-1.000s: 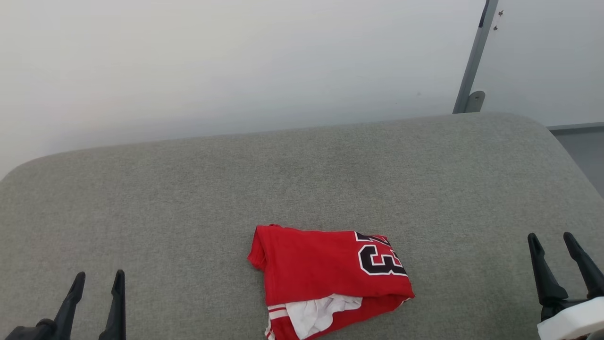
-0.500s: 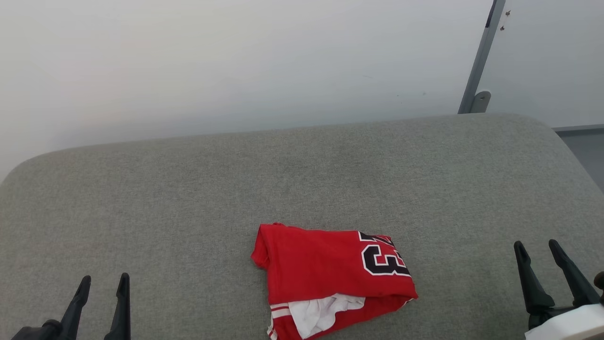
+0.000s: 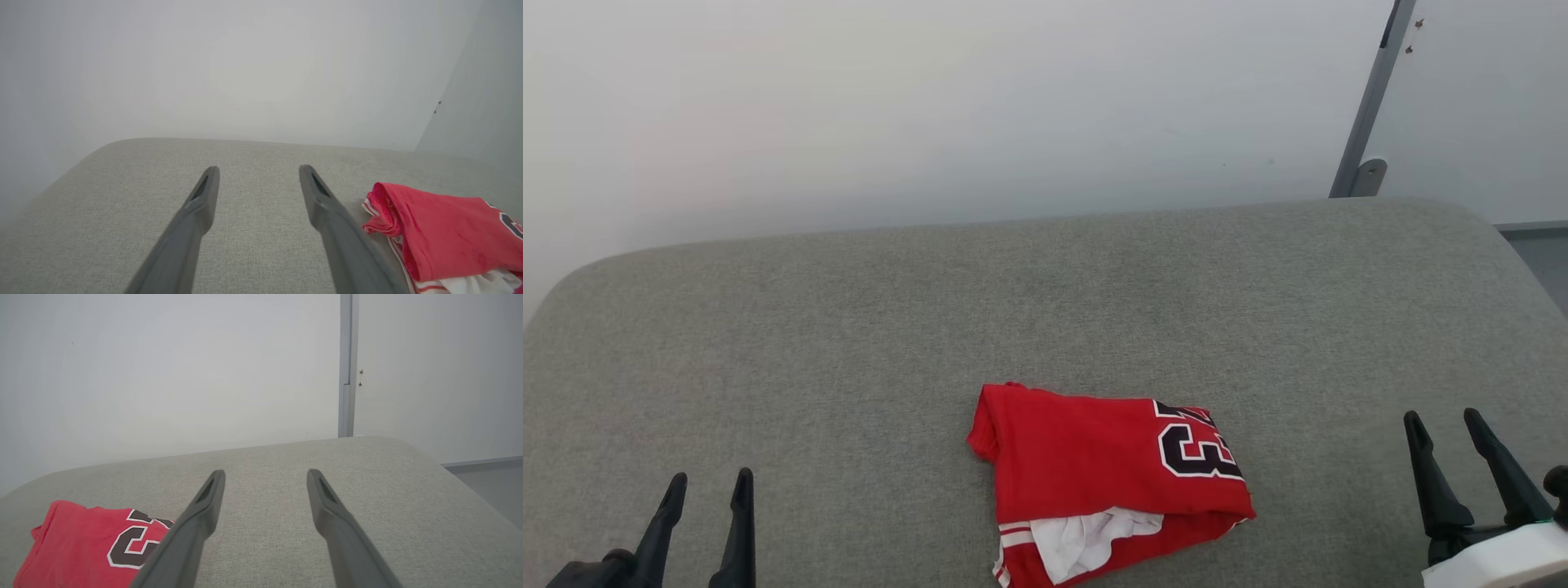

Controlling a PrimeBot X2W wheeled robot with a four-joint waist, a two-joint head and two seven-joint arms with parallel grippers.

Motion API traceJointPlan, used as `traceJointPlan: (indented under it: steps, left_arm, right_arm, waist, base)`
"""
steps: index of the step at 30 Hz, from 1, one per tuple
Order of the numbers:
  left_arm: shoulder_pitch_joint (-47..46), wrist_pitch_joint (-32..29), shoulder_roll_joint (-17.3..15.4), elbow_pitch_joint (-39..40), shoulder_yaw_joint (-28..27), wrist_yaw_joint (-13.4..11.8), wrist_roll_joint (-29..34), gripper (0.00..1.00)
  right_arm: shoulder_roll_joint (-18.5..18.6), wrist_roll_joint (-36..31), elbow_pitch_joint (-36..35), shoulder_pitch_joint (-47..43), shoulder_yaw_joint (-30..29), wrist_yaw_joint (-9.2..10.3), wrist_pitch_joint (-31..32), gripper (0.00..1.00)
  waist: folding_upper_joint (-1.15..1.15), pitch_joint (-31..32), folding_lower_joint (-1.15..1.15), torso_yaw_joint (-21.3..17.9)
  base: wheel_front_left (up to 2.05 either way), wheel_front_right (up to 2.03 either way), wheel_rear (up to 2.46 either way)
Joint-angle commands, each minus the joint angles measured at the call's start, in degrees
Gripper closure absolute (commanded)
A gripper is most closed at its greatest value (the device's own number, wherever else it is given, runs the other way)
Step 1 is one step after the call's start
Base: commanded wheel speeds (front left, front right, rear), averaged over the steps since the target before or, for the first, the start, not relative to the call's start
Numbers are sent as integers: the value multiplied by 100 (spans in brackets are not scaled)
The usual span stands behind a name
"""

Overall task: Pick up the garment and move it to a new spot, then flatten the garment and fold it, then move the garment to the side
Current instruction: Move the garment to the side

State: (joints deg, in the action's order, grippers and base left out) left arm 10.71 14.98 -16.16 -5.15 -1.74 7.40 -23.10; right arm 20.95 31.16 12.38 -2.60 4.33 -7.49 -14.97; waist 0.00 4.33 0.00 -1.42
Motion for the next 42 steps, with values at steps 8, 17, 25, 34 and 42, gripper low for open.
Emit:
traceJointPlan:
  steps: [8,17,25,34,42]
  left_arm:
    - [-139,27,53,14,110,11,8,0]
    - [-286,27,26,81,261,11,-8,0]
    - [-483,27,48,21,542,11,-48,0]
    - [-789,27,95,-64,853,11,-110,0]
    - [-1080,27,170,-140,987,11,-129,0]
  right_arm:
    - [-35,28,19,121,133,-1,-27,0]
    - [158,534,235,705,806,-1,1060,0]
    - [350,1224,404,1203,1358,-1,2764,0]
    - [583,1425,539,1599,1565,-1,4403,0]
    - [463,1289,737,1757,1393,-1,5399,0]
  waist:
    - [0,-29,0,122]
    - [0,-142,0,424]
    - [0,-343,0,787]
    - [0,-691,0,1110]
    - [0,-984,0,1286]
  base:
    - [0,0,0]
    - [0,0,0]
    - [0,0,0]
    - [0,0,0]
    - [0,0,0]
